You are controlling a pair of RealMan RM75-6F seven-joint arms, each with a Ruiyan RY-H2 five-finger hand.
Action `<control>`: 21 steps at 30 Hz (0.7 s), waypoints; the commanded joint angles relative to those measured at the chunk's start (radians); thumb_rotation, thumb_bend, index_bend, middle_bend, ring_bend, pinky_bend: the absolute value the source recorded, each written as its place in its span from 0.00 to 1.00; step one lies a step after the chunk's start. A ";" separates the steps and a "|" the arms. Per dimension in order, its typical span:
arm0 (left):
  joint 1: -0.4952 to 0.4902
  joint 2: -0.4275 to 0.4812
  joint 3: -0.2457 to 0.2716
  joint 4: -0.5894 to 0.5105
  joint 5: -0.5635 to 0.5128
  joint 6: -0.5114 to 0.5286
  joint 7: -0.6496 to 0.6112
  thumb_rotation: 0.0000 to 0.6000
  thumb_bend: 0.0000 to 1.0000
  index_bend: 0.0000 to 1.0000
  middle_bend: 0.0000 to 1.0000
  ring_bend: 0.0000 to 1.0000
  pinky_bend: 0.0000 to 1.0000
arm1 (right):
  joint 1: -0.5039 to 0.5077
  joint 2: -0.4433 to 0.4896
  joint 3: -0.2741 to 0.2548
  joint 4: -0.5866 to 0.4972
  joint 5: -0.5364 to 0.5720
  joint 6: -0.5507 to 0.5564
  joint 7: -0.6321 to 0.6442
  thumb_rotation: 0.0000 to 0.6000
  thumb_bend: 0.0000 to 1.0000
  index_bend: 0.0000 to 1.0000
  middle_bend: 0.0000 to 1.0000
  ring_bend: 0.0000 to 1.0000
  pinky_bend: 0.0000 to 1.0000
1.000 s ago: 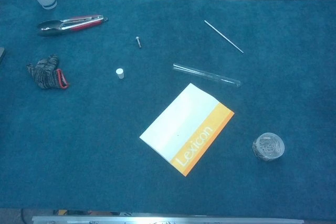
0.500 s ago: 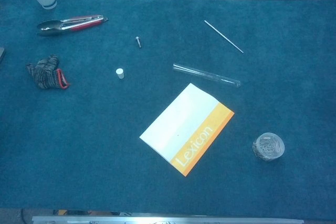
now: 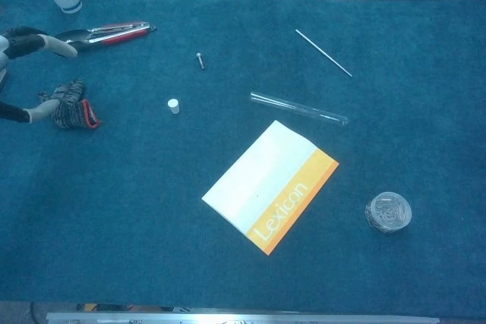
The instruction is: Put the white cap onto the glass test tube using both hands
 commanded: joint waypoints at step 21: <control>-0.220 -0.183 -0.072 0.114 -0.248 -0.177 0.200 0.97 0.29 0.35 0.22 0.09 0.09 | -0.004 -0.006 0.006 0.043 0.032 0.005 0.043 1.00 0.31 0.38 0.28 0.22 0.32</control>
